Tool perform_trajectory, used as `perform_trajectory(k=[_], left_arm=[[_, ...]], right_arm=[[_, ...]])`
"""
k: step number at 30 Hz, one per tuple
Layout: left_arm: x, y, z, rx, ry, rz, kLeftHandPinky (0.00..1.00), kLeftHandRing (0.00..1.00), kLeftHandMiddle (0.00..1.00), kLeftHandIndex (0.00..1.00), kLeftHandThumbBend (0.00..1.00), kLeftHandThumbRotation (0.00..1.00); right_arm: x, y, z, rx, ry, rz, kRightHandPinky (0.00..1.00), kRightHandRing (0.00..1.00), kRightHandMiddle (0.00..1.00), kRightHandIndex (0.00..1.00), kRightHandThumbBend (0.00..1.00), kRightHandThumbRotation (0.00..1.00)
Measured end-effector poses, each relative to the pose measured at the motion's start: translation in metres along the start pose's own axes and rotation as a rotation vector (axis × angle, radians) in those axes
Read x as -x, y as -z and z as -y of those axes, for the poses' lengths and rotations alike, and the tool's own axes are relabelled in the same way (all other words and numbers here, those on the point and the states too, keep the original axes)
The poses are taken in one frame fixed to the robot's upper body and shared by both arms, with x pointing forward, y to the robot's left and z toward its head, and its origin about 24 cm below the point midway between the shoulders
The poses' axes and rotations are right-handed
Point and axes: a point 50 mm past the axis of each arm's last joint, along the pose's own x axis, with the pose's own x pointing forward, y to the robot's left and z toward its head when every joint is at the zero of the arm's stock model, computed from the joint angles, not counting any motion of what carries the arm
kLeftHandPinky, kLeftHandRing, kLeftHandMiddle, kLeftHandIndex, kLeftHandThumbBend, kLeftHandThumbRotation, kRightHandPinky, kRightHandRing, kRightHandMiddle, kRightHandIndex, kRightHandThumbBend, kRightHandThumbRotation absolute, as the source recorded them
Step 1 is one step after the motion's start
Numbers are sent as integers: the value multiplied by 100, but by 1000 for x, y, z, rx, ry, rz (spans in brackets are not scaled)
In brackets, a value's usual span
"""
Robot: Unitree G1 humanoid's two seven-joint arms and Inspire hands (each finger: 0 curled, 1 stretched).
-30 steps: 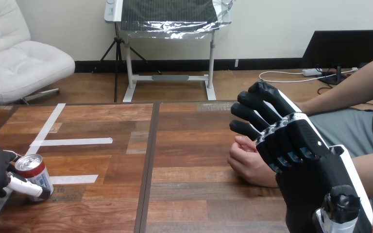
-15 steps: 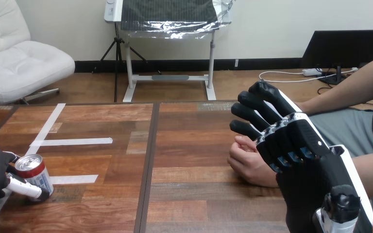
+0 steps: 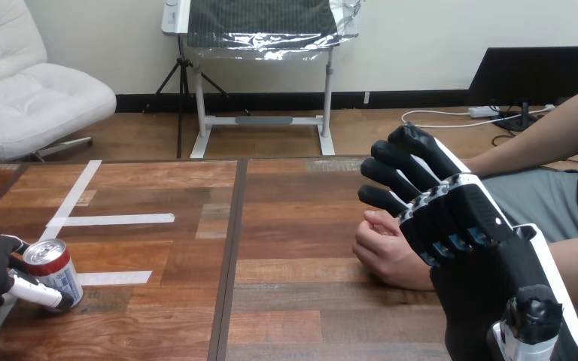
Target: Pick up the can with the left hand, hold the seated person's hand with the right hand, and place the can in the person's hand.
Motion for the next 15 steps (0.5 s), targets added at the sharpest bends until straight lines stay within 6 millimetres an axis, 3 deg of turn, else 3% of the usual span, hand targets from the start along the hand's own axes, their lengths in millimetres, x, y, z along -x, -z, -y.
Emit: perform_trajectory(k=[15], left_arm=[[0, -2, 2, -14, -20, 13, 47, 55, 62, 66, 74, 0]], right_arm=[[0, -1, 0, 1, 0, 1, 83, 87, 88, 88, 97, 86]])
